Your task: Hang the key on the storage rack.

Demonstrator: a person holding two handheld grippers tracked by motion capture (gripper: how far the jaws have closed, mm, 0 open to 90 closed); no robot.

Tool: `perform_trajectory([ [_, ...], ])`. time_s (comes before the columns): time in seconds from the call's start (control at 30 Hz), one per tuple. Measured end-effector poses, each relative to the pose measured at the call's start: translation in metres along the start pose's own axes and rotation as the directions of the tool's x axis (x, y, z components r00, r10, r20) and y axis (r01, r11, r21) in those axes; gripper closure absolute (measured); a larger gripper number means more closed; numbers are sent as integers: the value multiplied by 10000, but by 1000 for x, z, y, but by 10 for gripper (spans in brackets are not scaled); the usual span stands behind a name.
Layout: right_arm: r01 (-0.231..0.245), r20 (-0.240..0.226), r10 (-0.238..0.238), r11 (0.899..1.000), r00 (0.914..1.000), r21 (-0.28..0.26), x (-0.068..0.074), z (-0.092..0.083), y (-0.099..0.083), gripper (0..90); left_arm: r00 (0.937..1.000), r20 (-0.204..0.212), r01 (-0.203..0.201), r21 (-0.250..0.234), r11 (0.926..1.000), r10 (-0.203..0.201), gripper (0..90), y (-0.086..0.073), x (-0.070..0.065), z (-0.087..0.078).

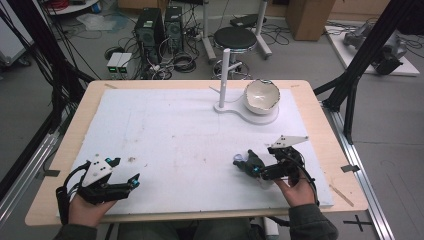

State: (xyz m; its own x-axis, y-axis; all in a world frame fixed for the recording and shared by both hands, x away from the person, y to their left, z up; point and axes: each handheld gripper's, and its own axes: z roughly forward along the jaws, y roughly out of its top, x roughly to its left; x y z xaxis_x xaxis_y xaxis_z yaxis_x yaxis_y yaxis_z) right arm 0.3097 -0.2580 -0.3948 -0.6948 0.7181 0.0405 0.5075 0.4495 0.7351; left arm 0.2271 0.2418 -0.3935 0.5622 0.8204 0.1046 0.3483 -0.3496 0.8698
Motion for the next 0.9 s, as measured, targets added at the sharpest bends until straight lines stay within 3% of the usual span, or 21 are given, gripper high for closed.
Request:
perform_trajectory([
  [0.13,149,-146,-145,9995,9998,277,3,5,-3,145,10000,21,-9,-4,10000,9,208,0,-1,1],
  [0.6,-36,-395,79,9942,9992,1072,2,18,-12,239,10000,41,-58,30,10000,58,208,-2,-2,3],
  [0.9,-120,-590,190,9931,9981,1167,4,21,-14,289,10000,64,-51,54,10000,51,208,-2,-3,3],
])
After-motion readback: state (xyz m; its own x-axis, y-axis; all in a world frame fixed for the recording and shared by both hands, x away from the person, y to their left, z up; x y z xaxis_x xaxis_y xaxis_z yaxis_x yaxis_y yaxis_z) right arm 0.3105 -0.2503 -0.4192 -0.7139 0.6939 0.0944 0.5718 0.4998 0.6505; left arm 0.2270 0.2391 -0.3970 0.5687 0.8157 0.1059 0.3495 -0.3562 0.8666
